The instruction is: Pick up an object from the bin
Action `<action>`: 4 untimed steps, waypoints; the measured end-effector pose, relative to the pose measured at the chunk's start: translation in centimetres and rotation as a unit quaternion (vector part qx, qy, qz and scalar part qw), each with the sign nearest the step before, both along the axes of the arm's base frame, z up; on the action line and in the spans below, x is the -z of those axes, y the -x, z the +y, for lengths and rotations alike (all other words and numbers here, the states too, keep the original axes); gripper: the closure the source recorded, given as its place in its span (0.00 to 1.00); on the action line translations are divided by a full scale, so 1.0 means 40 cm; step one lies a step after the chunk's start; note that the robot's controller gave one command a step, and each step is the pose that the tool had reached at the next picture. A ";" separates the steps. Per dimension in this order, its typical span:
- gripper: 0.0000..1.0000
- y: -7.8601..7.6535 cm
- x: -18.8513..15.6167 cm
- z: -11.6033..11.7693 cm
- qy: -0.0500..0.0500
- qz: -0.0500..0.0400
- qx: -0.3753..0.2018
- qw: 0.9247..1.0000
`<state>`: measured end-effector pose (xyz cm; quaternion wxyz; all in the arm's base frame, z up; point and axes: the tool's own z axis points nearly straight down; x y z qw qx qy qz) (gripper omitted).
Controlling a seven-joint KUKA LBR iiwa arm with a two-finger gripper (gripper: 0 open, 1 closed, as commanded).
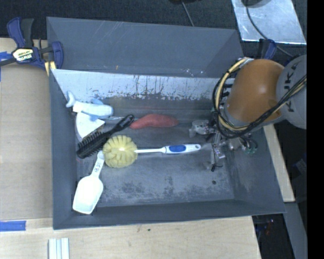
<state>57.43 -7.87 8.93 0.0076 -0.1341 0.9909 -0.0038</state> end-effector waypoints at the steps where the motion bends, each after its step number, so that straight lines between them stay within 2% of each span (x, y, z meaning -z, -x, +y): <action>1: 0.00 0.017 0.006 -0.051 0.002 0.001 -0.103 0.995; 2: 0.00 -0.049 0.047 0.022 0.000 -0.003 -0.035 0.999; 3: 0.00 -0.013 0.045 0.038 0.002 -0.002 -0.086 0.996; 4: 0.00 0.009 0.047 0.023 -0.002 -0.003 0.108 0.994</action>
Offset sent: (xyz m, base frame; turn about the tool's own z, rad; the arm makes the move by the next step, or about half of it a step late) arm 0.0183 0.0078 -0.0193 -0.0690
